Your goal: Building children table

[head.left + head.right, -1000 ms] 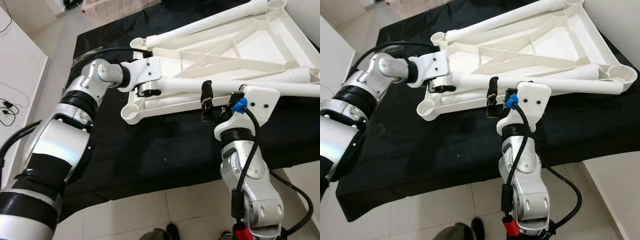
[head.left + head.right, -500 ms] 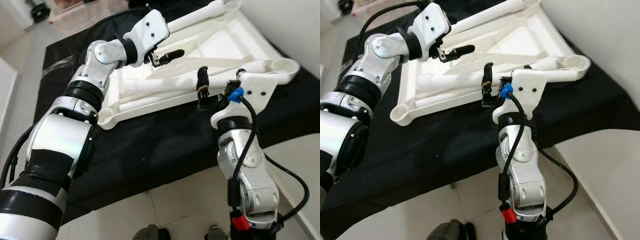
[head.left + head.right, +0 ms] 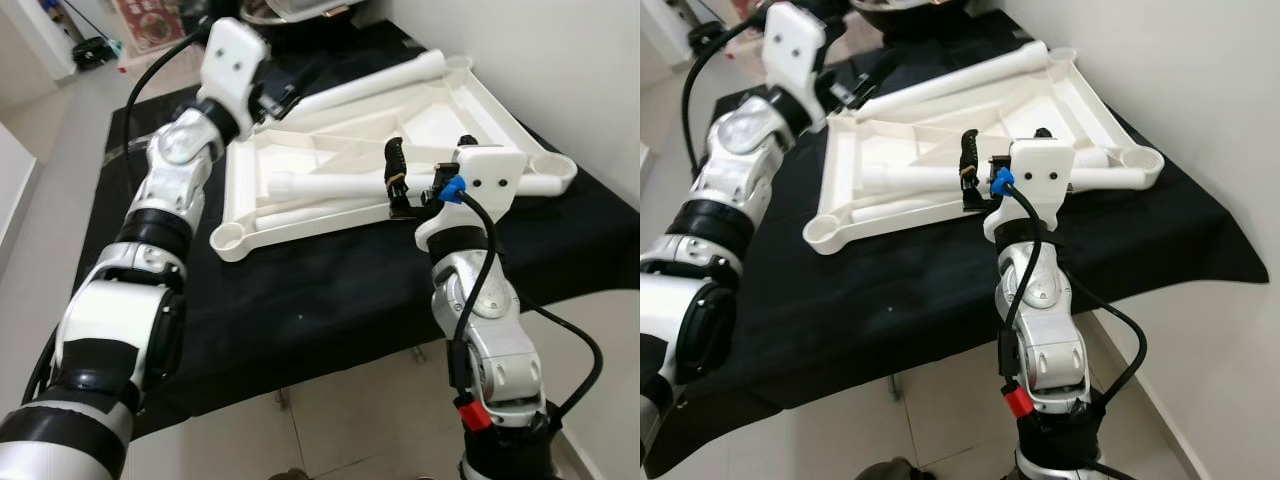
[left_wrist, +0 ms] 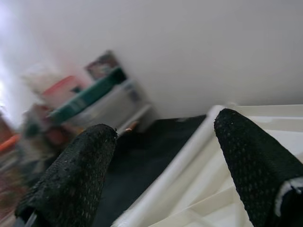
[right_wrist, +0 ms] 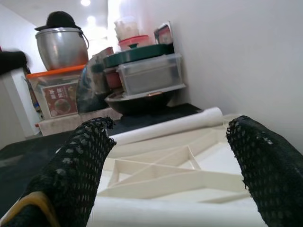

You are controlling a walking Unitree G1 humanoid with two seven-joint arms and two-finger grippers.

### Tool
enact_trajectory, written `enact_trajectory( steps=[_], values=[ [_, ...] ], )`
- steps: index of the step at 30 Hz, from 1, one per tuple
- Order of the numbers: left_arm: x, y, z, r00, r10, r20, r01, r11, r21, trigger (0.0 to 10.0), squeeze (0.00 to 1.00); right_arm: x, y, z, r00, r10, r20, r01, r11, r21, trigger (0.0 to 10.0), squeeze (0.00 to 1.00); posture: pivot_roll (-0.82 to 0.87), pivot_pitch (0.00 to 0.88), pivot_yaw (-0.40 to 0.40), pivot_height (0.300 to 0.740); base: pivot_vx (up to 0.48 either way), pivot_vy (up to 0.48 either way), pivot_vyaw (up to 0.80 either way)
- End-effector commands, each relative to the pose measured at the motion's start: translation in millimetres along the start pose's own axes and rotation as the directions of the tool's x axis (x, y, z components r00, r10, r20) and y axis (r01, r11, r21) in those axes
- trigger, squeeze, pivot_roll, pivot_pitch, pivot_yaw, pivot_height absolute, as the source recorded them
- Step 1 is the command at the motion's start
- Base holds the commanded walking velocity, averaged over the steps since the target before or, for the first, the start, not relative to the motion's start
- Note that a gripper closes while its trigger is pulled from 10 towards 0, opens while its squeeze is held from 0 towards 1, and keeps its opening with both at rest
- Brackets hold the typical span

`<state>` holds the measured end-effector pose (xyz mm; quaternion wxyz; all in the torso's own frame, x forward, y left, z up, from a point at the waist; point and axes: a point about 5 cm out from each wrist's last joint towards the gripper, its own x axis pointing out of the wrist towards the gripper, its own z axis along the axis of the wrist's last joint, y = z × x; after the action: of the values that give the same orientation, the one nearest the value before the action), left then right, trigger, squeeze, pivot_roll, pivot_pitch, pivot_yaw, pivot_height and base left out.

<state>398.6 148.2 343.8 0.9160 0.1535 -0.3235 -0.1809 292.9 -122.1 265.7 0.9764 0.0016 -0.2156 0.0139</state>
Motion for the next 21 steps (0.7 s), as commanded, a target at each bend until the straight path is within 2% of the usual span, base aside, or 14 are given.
enact_trajectory(
  steps=[1,2,3,5,6,7,8,9,10,11,13,17,21],
  values=[
    [-9.0,11.6,4,0.994,0.106,0.033,-0.106,0.994,0.003,10.0,0.00,-1.3,4.7,-4,1.000,0.025,-0.001,-0.025,1.000,0.002,10.0,0.00,0.00,0.024,0.113,0.740,0.000,0.000,0.00],
    [-9.0,11.6,4,0.994,0.106,0.033,-0.106,0.994,0.003,10.0,0.00,-1.3,4.7,-4,1.000,0.025,-0.001,-0.025,1.000,0.002,10.0,0.00,0.00,0.024,0.113,0.740,0.000,0.000,0.00],
    [-15.5,9.8,4,0.988,0.150,0.047,-0.150,0.989,-0.001,10.0,0.00,-1.8,5.3,-6,1.000,0.029,-0.007,-0.029,1.000,0.000,10.0,0.00,0.00,0.021,0.106,0.740,0.000,0.000,0.00],
    [-15.5,9.8,4,0.988,0.150,0.047,-0.150,0.989,-0.001,10.0,0.00,-1.8,5.3,-6,1.000,0.029,-0.007,-0.029,1.000,0.000,10.0,0.00,0.00,0.021,0.106,0.740,0.000,0.000,0.00],
    [-24.5,1.7,1,0.983,0.175,0.052,-0.175,0.984,-0.019,10.0,0.00,-2.2,6.3,-9,0.999,0.033,-0.013,-0.033,0.999,0.001,10.0,0.00,0.00,0.014,0.097,0.740,0.240,0.000,0.00],
    [-24.5,1.7,1,0.983,0.175,0.052,-0.175,0.984,-0.019,10.0,0.00,-2.2,6.3,-9,0.999,0.033,-0.013,-0.033,0.999,0.001,10.0,0.00,0.00,0.014,0.097,0.740,0.240,0.000,0.00],
    [-35.8,-13.3,-4,0.983,0.176,0.042,-0.175,0.984,-0.038,10.0,0.00,-1.4,7.7,-11,0.999,0.041,-0.012,-0.040,0.999,0.003,10.0,0.00,0.00,0.003,0.089,0.740,0.266,0.000,0.00],
    [-35.8,-13.3,-4,0.983,0.176,0.042,-0.175,0.984,-0.038,10.0,0.00,-1.4,7.7,-11,0.999,0.041,-0.012,-0.040,0.999,0.003,10.0,0.00,0.00,0.003,0.089,0.740,0.266,0.000,0.00],
    [-45.6,-25.6,-8,0.981,0.192,0.025,-0.190,0.979,-0.068,10.0,0.00,-0.4,8.6,-12,0.999,0.047,-0.009,-0.047,0.999,0.003,10.0,0.00,0.00,0.000,0.084,0.740,0.274,0.000,0.00],
    [-45.6,-25.6,-8,0.981,0.192,0.025,-0.190,0.979,-0.068,10.0,0.00,-0.4,8.6,-12,0.999,0.047,-0.009,-0.047,0.999,0.003,10.0,0.00,0.00,0.000,0.084,0.740,0.274,0.000,0.00],
    [-58.9,-44.6,-10,0.981,0.192,0.003,-0.190,0.976,-0.105,10.0,0.00,2.4,9.5,-12,0.999,0.053,0.004,-0.053,0.999,0.001,10.0,0.00,0.00,0.000,0.077,0.740,0.270,0.000,0.00],
    [-62.8,-52.9,-9,0.985,0.174,0.001,-0.173,0.979,-0.109,10.0,0.00,3.7,9.4,-13,0.999,0.053,0.011,-0.053,0.999,-0.001,10.0,0.00,0.00,0.000,0.077,0.740,0.273,0.000,0.00],
    [-64.7,-54.4,-6,0.984,0.177,-0.008,-0.177,0.979,-0.097,10.0,0.00,3.9,9.5,-13,0.998,0.053,0.015,-0.053,0.999,-0.002,10.0,0.00,0.00,0.000,0.080,0.740,0.277,0.000,0.00]
  ],
)
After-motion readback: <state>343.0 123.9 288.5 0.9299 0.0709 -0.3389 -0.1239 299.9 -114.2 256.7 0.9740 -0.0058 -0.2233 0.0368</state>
